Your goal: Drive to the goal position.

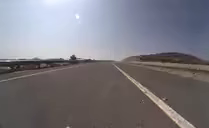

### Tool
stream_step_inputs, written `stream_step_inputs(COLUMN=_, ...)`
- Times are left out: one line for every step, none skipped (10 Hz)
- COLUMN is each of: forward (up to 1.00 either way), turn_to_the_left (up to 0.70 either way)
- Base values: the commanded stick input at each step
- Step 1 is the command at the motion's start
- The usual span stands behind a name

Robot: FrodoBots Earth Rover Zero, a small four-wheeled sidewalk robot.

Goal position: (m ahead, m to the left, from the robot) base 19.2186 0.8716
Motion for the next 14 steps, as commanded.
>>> stream_step_inputs(forward=1.00, turn_to_the_left=0.00)
stream_step_inputs(forward=1.00, turn_to_the_left=0.00)
stream_step_inputs(forward=1.00, turn_to_the_left=0.00)
stream_step_inputs(forward=1.00, turn_to_the_left=0.00)
stream_step_inputs(forward=1.00, turn_to_the_left=0.00)
stream_step_inputs(forward=1.00, turn_to_the_left=0.00)
stream_step_inputs(forward=1.00, turn_to_the_left=0.00)
stream_step_inputs(forward=1.00, turn_to_the_left=0.00)
stream_step_inputs(forward=1.00, turn_to_the_left=0.00)
stream_step_inputs(forward=1.00, turn_to_the_left=0.00)
stream_step_inputs(forward=1.00, turn_to_the_left=0.00)
stream_step_inputs(forward=1.00, turn_to_the_left=0.00)
stream_step_inputs(forward=1.00, turn_to_the_left=0.00)
stream_step_inputs(forward=1.00, turn_to_the_left=0.00)
